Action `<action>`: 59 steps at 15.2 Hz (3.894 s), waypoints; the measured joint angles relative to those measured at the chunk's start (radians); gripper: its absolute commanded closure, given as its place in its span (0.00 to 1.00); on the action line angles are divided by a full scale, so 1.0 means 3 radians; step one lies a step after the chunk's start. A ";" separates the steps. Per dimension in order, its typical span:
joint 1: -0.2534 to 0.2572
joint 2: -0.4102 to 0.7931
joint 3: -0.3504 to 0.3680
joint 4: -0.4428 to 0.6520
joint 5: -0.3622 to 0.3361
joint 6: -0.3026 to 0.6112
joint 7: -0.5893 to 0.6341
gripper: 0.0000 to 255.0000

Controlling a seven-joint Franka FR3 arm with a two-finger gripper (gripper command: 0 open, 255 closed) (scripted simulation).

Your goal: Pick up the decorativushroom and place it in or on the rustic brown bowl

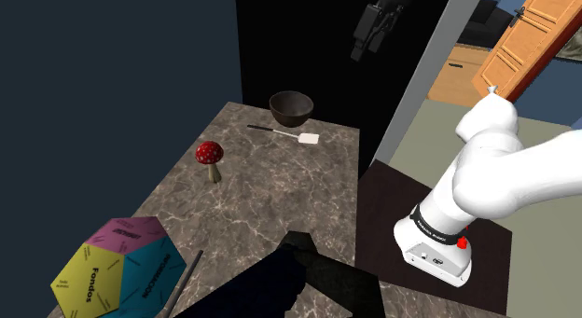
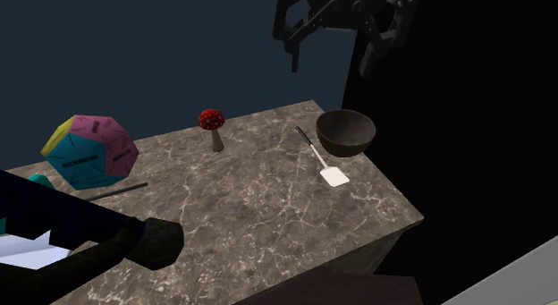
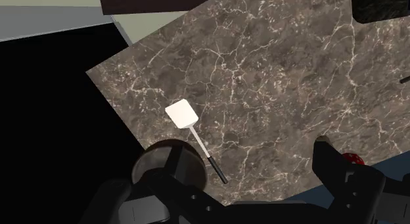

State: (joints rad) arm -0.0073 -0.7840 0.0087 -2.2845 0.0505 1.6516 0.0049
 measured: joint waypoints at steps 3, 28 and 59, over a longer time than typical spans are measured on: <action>0.0024 0.0068 0.0060 -0.0035 0.0017 0.0111 0.0032 0.00; 0.0261 0.2543 0.1173 0.0643 -0.0640 0.1957 0.1030 0.00; 0.0641 0.3984 0.1147 0.1599 -0.1573 0.2254 0.1644 1.00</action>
State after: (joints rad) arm 0.1851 0.4112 0.3527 -1.8046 -0.4213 2.3279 0.4981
